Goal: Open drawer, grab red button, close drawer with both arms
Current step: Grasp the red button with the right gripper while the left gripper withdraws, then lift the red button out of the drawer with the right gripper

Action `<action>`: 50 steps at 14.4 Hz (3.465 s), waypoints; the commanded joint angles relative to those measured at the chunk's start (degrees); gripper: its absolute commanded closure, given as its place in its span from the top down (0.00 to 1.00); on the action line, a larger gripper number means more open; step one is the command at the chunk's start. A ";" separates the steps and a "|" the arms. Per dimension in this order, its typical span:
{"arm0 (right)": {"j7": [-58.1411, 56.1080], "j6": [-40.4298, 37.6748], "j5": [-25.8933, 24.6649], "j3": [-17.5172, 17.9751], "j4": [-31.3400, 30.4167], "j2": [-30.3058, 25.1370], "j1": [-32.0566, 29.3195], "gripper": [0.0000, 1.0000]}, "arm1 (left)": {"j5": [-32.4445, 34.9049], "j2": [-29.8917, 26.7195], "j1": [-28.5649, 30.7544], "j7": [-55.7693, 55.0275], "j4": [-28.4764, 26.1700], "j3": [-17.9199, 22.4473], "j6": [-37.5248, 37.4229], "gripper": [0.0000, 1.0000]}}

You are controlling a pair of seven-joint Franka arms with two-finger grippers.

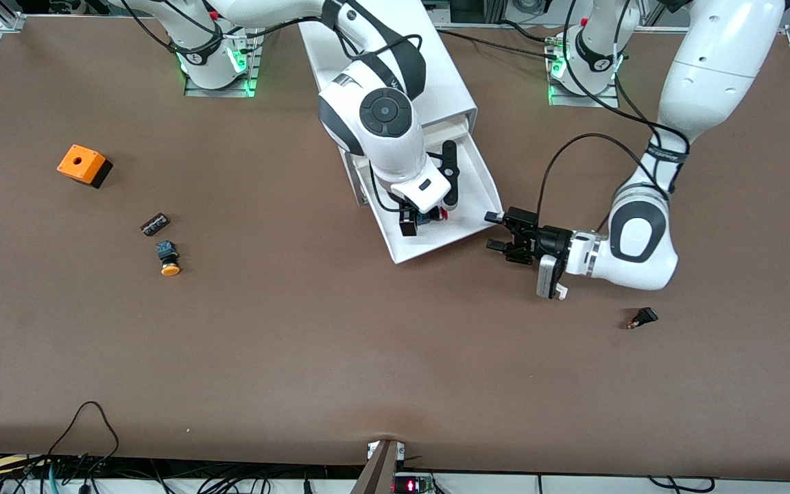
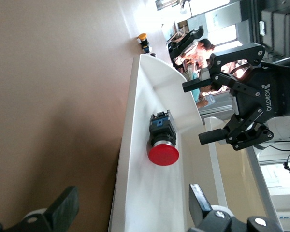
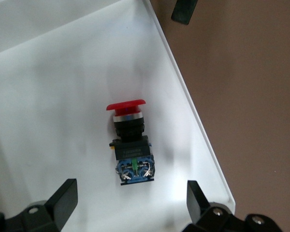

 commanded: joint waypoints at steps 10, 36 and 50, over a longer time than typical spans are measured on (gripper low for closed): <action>2.23 -0.34 -2.91 -0.51 2.35 3.09 2.63 1.00 | 25.88 -10.19 1.18 -29.44 6.27 -0.89 -4.88 1.00; 1.88 3.17 -5.98 -0.69 2.26 4.58 3.42 0.53 | 67.65 -18.19 -3.39 -62.21 29.83 0.69 -14.99 1.00; 2.23 3.52 -6.77 -0.78 2.61 4.32 3.78 0.33 | 66.95 -18.46 -2.60 -71.02 29.13 0.17 -14.82 1.00</action>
